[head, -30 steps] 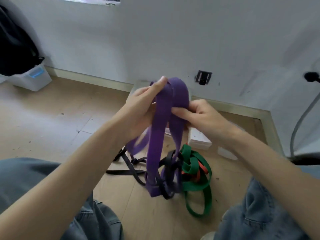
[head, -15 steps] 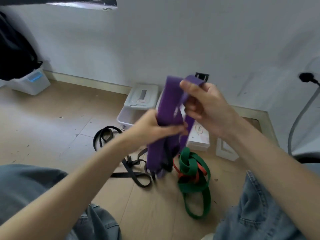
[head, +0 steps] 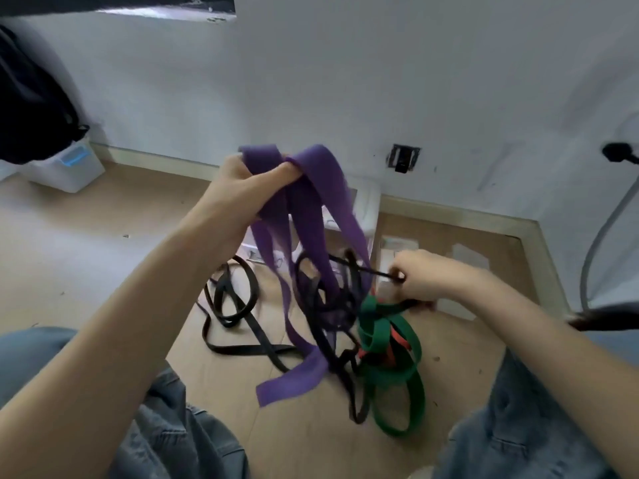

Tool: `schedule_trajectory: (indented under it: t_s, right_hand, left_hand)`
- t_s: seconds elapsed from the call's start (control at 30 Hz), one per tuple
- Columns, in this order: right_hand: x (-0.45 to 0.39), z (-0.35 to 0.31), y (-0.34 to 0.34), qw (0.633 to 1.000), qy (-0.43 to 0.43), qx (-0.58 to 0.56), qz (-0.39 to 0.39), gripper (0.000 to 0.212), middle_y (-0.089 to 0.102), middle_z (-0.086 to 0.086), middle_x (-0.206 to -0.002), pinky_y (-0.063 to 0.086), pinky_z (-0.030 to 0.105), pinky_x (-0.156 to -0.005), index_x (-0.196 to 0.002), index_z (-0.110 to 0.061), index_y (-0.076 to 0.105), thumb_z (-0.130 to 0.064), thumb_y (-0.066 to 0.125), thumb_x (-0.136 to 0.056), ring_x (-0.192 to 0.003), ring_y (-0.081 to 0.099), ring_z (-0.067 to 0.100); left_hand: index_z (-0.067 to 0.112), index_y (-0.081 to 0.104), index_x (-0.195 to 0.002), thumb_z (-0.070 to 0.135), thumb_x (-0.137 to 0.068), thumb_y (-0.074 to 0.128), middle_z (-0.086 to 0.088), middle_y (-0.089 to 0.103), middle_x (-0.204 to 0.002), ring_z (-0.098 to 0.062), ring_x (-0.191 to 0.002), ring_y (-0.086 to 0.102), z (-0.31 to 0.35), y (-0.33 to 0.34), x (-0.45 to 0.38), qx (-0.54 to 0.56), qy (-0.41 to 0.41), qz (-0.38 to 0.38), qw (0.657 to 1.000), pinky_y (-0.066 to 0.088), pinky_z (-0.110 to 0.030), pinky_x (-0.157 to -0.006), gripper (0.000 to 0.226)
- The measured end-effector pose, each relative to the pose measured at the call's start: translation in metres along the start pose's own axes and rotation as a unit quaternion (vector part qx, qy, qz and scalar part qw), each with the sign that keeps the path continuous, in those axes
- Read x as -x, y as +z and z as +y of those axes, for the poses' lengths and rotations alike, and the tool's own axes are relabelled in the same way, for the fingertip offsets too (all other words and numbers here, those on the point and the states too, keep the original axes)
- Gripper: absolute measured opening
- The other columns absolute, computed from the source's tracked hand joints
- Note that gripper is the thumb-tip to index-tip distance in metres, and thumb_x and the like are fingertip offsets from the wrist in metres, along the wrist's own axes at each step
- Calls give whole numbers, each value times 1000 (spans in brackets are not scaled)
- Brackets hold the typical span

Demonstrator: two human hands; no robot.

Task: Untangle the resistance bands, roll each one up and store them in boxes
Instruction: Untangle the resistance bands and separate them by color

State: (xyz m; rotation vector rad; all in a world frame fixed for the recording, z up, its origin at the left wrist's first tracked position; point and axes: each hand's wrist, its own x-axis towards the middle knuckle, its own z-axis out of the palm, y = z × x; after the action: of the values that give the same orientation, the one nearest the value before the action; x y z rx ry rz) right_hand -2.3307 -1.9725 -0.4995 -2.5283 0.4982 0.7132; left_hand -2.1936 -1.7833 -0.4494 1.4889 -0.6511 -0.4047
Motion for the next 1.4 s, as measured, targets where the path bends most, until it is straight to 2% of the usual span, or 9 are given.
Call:
schedule_trajectory:
  t_s: [0.17, 0.5, 0.73, 0.83, 0.93, 1.03, 1.2, 1.3, 1.4]
  right_hand:
    - [-1, -17, 3, 969, -177, -155, 72, 42, 66, -14, -104, 50, 19, -80, -113, -32, 58, -45, 69, -74, -97, 62, 3]
    - [0, -46, 7, 886, -205, -296, 291, 18, 67, -2, -68, 44, 13, -49, -87, -13, 66, -31, 67, -83, -53, 61, 1]
    - [8, -17, -27, 860, -91, -426, 266, 17, 65, -8, -54, 42, 16, -43, -77, -14, 60, -29, 65, -85, -49, 61, 4]
    - [10, -11, -32, 840, -66, -473, 259, 11, 62, -6, -57, 44, 18, -43, -80, -15, 56, -24, 62, -84, -48, 61, 4]
    - [14, -17, -33, 832, -112, -503, 203, 13, 63, -3, -65, 46, 18, -46, -87, -13, 54, -23, 62, -84, -55, 64, 8]
    - [18, -22, -36, 831, -152, -507, 169, 12, 61, -1, -69, 50, 21, -51, -88, -11, 52, -19, 59, -85, -59, 64, 11]
    - [18, -14, -45, 785, -122, -573, 203, 12, 59, 1, -71, 52, 31, -66, -93, -10, 49, -17, 54, -85, -60, 61, 12]
    - [13, -9, -45, 828, -103, -512, 205, 11, 60, 3, -71, 51, 24, -54, -91, -9, 51, -19, 53, -86, -55, 60, 10]
    - [5, -5, -34, 942, -28, -314, 113, 19, 68, 7, -77, 51, 20, -49, -90, -6, 58, -24, 57, -87, -60, 68, 13]
  left_hand:
    - [18, 62, -59, 21, -88, 62, 7, 63, -52, -5, -49, 60, -3, 23, 11, -51, -27, -25, 998, 44, -15, -47, 29]
    - [-3, 58, -113, 22, -83, 63, -19, 67, -111, -26, -102, 66, -3, 22, 0, 207, -95, -91, 970, 55, -31, -84, 39]
    - [13, 66, -87, 24, -78, 73, -1, 69, -78, -12, -70, 65, -52, 2, -2, -220, -193, -147, 945, 52, -23, -65, 15]
    - [13, 56, -88, 34, -78, 72, -3, 62, -85, -15, -71, 55, -69, -16, -7, -489, -234, -154, 826, 42, -24, -60, 28]
    - [7, 51, -110, 42, -81, 67, -13, 62, -112, -23, -91, 55, -79, -14, -5, -575, -240, -205, 755, 41, -27, -73, 48]
    - [10, 29, -143, 58, -84, 52, -12, 46, -139, -28, -124, 46, -72, -10, -4, -545, -246, -217, 772, 38, -34, -100, 79]
    - [36, 64, -67, 77, -68, 41, 12, 53, -62, -6, -60, 49, -51, -4, 5, -512, -229, -375, 738, 38, -18, -59, 47]
    - [26, 62, -66, 40, -82, 65, 5, 53, -65, -14, -66, 49, -58, -3, 5, -584, -194, -343, 710, 37, -20, -57, 22]
    - [21, 66, -76, 36, -88, 61, 5, 57, -70, -8, -73, 53, -49, -7, 2, -589, -106, -250, 761, 39, -16, -61, 19]
